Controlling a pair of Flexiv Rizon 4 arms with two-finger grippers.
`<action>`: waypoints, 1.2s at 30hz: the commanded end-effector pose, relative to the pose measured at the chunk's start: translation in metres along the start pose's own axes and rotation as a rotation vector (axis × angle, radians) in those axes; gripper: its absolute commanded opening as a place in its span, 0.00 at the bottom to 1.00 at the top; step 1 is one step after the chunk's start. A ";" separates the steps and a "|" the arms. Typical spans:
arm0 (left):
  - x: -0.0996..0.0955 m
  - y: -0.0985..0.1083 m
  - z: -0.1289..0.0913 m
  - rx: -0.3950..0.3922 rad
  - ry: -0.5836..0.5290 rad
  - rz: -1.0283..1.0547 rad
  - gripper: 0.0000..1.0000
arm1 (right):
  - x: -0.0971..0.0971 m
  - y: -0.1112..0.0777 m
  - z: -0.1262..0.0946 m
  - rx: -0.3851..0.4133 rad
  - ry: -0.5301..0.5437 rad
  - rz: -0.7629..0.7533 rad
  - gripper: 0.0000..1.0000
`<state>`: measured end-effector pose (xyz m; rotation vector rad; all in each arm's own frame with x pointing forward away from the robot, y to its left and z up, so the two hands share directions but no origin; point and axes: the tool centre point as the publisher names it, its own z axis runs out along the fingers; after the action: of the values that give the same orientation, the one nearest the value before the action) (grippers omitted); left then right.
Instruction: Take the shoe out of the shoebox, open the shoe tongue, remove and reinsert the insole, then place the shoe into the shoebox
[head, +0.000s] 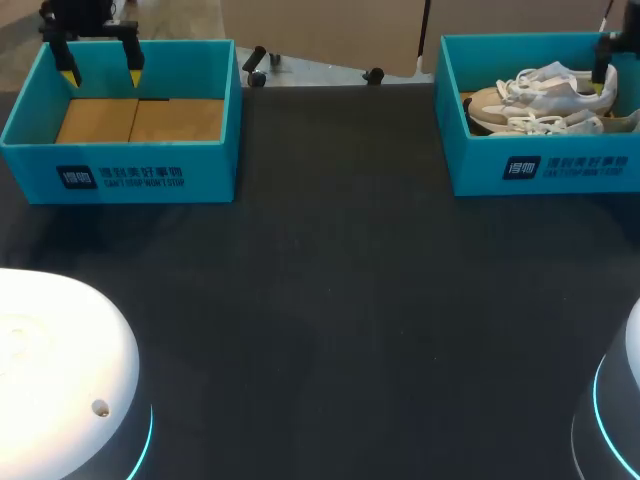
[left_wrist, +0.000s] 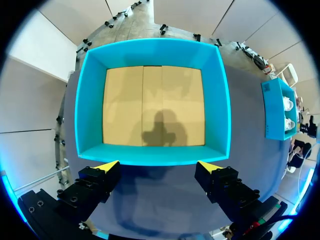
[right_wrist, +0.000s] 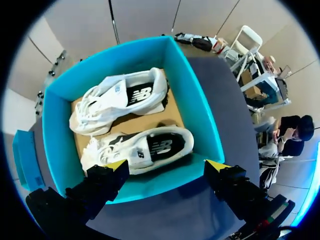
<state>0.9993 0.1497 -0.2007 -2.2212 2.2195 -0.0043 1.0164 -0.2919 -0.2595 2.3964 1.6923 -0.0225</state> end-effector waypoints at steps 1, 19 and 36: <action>0.000 0.000 0.000 -0.001 0.000 0.000 1.00 | -0.004 0.000 0.009 0.010 -0.019 0.014 1.00; 0.000 0.000 0.000 -0.001 0.000 0.000 1.00 | -0.012 0.003 0.016 -0.004 -0.031 -0.022 1.00; 0.000 0.000 0.000 -0.001 0.000 0.000 1.00 | -0.018 0.011 0.054 0.015 -0.042 -0.045 0.56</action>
<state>0.9993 0.1496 -0.2007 -2.2211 2.2196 -0.0043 1.0217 -0.3195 -0.3017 2.3455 1.7290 -0.0922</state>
